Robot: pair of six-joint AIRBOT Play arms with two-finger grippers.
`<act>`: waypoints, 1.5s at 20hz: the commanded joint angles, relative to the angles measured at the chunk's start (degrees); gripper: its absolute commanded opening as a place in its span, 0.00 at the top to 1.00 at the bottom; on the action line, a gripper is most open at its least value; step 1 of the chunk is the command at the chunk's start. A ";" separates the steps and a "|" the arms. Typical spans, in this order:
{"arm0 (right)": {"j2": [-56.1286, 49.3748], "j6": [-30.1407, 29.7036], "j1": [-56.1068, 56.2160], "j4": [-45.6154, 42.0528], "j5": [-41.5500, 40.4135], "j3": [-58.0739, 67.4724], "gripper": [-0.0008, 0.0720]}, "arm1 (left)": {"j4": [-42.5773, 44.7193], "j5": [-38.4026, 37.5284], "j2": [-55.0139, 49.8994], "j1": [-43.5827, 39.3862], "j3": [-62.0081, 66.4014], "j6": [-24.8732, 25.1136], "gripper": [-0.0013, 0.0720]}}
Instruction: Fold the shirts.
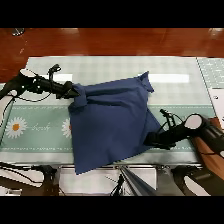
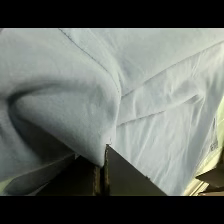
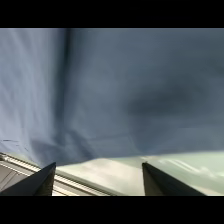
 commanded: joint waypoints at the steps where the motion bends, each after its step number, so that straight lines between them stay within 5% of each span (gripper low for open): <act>1: -4.04 -0.55 3.32 3.74 -3.54 -0.09 0.14 | 0.00 -0.15 -0.02 0.00 0.17 0.00 0.95; 8: -9.75 -6.54 3.32 18.10 -14.84 0.72 0.14 | 0.00 -0.13 -0.02 -0.02 0.17 -0.02 0.95; 11: -11.67 -8.57 3.32 19.71 -15.96 3.19 0.25 | 0.00 -0.59 -0.02 -0.02 0.17 -0.02 0.95; 12: -12.22 -8.85 3.32 19.67 -16.37 3.82 0.32 | 0.00 -0.63 -0.02 -0.02 0.17 -0.02 0.95; 13: -12.90 -9.57 3.32 19.69 -16.28 4.46 0.49 | 0.00 -0.63 -0.02 -0.02 0.17 -0.02 0.95; 14: -13.49 -11.65 3.32 19.78 -15.28 5.14 0.84 | 0.00 -0.63 -0.02 -0.02 0.17 -0.02 0.95; 15: -13.51 -13.84 3.32 19.76 -13.88 5.81 0.96 | 0.00 -0.83 0.00 0.00 0.17 -0.02 0.95; 24: -13.94 -11.47 -17.81 1.44 -3.08 33.18 0.96 | -0.37 -2.01 11.78 0.31 -3.32 2.64 0.95; 30: -25.62 -11.54 -22.08 3.17 -0.70 53.53 0.96 | -1.11 9.27 34.60 -7.85 -30.97 4.72 0.95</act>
